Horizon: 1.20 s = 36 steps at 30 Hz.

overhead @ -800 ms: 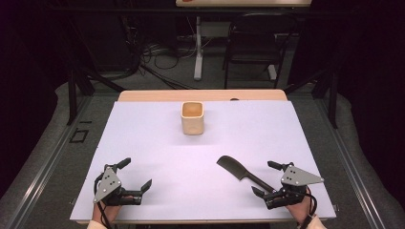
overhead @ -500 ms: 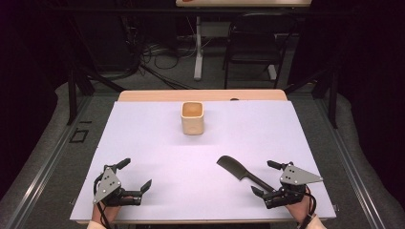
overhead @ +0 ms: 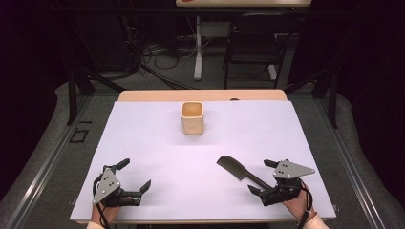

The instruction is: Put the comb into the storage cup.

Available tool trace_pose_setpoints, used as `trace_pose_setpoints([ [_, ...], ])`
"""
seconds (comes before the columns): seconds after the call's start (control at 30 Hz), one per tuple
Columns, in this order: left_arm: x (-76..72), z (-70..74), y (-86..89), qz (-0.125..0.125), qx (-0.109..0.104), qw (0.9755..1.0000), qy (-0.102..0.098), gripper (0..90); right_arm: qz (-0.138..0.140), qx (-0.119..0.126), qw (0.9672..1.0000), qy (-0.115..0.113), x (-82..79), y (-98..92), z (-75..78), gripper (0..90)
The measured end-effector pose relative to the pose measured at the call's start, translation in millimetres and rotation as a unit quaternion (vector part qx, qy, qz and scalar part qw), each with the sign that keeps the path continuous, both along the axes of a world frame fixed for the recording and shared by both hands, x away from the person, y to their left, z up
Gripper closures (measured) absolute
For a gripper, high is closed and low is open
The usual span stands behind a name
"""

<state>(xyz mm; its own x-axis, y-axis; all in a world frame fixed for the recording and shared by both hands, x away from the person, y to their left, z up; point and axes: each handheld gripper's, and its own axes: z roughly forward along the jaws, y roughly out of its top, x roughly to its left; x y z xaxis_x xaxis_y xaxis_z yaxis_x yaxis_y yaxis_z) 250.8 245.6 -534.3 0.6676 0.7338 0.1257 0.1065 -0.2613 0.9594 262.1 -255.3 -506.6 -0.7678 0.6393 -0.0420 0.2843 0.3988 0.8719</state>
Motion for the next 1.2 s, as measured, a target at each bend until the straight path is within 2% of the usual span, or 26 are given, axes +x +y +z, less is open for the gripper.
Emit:
trace_pose_setpoints([
  [0.07,0.1,0.0,0.1,0.0,0.0,1.0,0.0,0.0,0.001,0.0,1.0,0.003,0.5,0.4,0.4,0.0],
  [0.13,0.2,-0.2,-0.2,0.001,-0.001,1.0,0.001,0.0,0.001,-0.009,0.9999,0.012,2.6,2.6,1.6,0.0],
  [0.37,0.0,-0.2,-0.1,0.0,0.001,1.0,0.001,0.0,0.006,-0.017,0.999,0.041,9.0,7.8,7.3,0.0],
  [0.6,-0.4,-0.4,-0.6,0.0,0.003,1.0,0.002,0.0,0.009,-0.034,0.9979,0.053,13.6,12.9,8.8,0.0],
  [0.77,-1.5,0.1,0.4,0.001,0.004,1.0,0.0,0.0,0.011,-0.057,0.9965,0.061,16.5,18.2,10.5,0.0],
  [1.0,-1.4,0.0,0.2,0.002,0.004,1.0,0.0,0.0,0.013,-0.098,0.9905,0.095,25.0,24.7,11.2,0.0],
  [1.2,-1.7,0.2,0.2,0.002,0.005,1.0,0.0,0.0,0.014,-0.126,0.9854,0.114,30.8,28.5,10.4,0.0],
])
